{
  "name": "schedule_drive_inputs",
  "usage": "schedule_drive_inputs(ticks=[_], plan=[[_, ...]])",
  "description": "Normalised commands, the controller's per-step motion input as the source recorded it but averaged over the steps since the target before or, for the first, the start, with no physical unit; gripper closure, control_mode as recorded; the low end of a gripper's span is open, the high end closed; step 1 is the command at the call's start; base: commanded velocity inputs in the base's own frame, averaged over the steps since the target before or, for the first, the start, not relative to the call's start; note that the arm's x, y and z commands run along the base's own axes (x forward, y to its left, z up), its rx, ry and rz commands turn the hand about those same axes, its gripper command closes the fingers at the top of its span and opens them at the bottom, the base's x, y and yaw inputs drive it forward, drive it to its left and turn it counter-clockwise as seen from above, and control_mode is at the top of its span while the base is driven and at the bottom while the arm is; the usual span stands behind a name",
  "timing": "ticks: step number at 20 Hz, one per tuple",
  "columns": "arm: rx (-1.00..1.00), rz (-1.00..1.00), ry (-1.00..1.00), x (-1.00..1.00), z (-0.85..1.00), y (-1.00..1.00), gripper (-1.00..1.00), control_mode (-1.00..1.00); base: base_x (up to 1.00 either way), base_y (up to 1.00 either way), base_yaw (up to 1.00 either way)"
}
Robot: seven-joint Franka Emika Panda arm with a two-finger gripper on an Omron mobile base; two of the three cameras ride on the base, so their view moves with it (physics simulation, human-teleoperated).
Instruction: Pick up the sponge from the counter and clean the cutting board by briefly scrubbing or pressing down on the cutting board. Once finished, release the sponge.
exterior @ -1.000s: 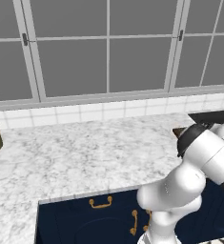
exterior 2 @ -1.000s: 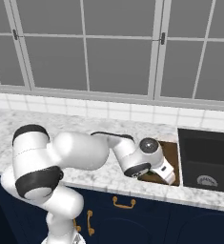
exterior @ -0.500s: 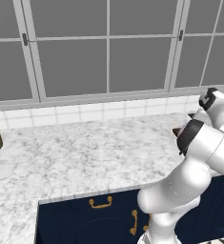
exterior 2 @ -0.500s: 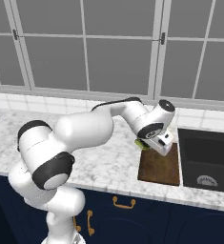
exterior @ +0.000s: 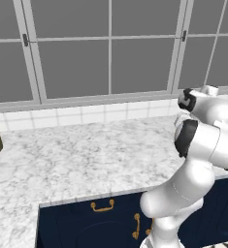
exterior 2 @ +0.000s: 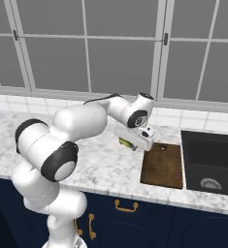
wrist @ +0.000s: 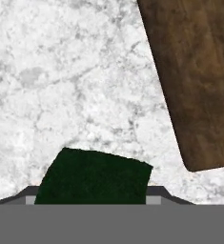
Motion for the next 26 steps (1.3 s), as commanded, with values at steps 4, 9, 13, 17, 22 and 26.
schedule_drive_inputs(ticks=[4,9,13,17,22,26], plan=[[-0.20,0.01,-0.06,0.10,-0.22,0.89,1.00,-1.00,0.00,0.00,0.00],[-0.08,0.00,0.01,0.49,-0.25,0.20,1.00,-1.00,0.00,0.00,0.00],[-0.07,0.00,0.00,0.41,-0.59,0.07,1.00,-1.00,0.00,0.00,0.00],[-0.01,0.00,0.00,0.11,-0.58,0.02,1.00,-1.00,0.00,0.00,0.00],[0.00,0.02,0.00,0.00,-0.68,0.00,1.00,-1.00,0.00,0.00,0.00],[0.00,0.00,0.00,0.00,-0.67,0.00,1.00,-1.00,0.00,0.00,0.00]])
